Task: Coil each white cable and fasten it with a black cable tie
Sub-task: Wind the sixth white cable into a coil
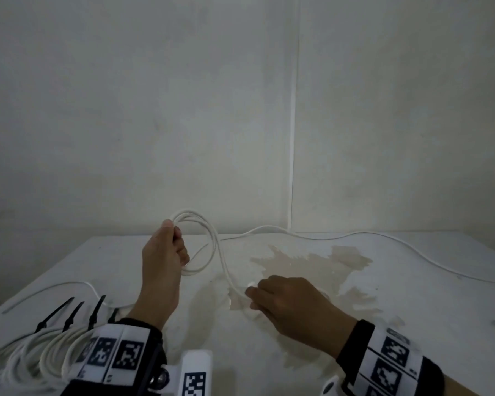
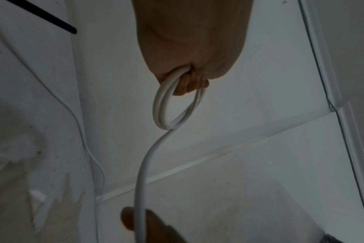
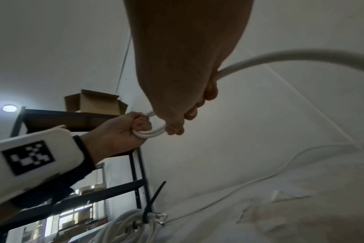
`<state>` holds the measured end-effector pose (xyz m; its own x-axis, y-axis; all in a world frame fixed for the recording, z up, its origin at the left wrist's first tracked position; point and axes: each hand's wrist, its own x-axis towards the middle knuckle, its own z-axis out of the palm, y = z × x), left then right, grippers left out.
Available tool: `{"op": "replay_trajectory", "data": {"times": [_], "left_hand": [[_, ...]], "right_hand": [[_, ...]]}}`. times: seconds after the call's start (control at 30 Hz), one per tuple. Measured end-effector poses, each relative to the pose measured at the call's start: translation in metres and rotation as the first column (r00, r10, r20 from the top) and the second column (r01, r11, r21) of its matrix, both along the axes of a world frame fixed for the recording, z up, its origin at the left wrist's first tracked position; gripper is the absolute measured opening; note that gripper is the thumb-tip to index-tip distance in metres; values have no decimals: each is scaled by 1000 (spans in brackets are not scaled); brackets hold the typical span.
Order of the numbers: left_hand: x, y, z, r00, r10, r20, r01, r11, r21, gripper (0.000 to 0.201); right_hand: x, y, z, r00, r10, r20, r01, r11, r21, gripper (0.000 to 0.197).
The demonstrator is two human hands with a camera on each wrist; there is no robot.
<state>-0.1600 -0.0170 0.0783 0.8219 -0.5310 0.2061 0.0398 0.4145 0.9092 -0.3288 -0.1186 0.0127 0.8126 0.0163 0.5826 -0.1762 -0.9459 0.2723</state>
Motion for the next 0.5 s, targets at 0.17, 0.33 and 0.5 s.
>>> {"op": "replay_trajectory", "data": {"times": [0.17, 0.33, 0.5], "left_hand": [[-19, -6, -4, 998, -23, 59, 20, 999, 45, 34], [-39, -9, -16, 966, -130, 221, 85, 975, 205, 33], [-54, -5, -25, 884, -310, 351, 196, 926, 322, 35]], "right_hand": [[6, 20, 7, 1000, -6, -20, 5, 998, -67, 31], [7, 23, 22, 998, 54, -29, -58, 990, -126, 11], [9, 19, 38, 970, 221, 97, -220, 975, -19, 18]]}}
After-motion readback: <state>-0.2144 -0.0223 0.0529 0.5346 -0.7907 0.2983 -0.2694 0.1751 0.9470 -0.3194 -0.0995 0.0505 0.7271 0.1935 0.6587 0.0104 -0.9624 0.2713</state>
